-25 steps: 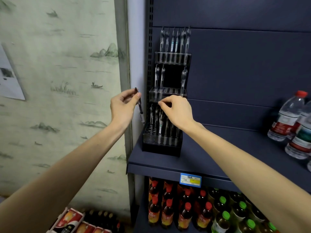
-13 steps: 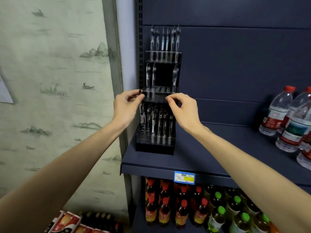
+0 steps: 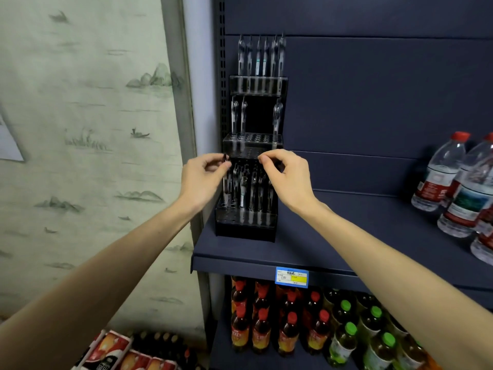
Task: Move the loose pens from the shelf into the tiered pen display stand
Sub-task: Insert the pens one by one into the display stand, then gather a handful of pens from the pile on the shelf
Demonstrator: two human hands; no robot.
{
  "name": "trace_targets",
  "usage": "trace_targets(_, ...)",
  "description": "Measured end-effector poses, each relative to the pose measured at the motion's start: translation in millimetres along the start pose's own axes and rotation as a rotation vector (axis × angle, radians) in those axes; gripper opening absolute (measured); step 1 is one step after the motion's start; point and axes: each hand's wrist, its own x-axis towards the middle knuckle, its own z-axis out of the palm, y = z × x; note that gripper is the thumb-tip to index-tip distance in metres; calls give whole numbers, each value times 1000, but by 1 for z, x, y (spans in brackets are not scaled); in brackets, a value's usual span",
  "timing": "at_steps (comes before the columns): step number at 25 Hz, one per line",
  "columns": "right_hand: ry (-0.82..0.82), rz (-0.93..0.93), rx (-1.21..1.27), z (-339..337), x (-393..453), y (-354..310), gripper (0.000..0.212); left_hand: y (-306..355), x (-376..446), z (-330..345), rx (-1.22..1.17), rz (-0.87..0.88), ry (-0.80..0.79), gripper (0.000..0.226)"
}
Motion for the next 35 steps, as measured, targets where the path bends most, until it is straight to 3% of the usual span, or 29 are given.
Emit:
trace_targets(4, -7, 6, -8, -3, -4, 2, 18, -13, -25, 3, 22, -21, 29, 14)
trace_targets(8, 69, 17, -22, -13, -7, 2, 19, -11, -42, 2, 66, 16, 87, 39)
trace_targets(11, 129, 49, -27, -21, -15, 7, 18, 11, -54, 6, 14, 116, 194, 23)
trace_targets(14, 200, 124, -1, -30, -31, 18, 20, 36, -59, 30, -118, 118, 148, 11)
trace_targets(19, 225, 287, 54, -63, -73, 43, 26, 68, -85, 94, -117, 185, -3, 14)
trace_targets(26, 162, 286, 9, -202, -124, 78, 26, 142, -137, 231, -167, 127, -198, 10)
trace_targets(32, 402, 241, -101, -387, -181, 127, 18, 234, -201, 405, -375, 95, -290, 13)
trace_targets(35, 506, 307, -227, -480, -217, 159, 18, 270, -236, 488, -417, 91, -399, 15)
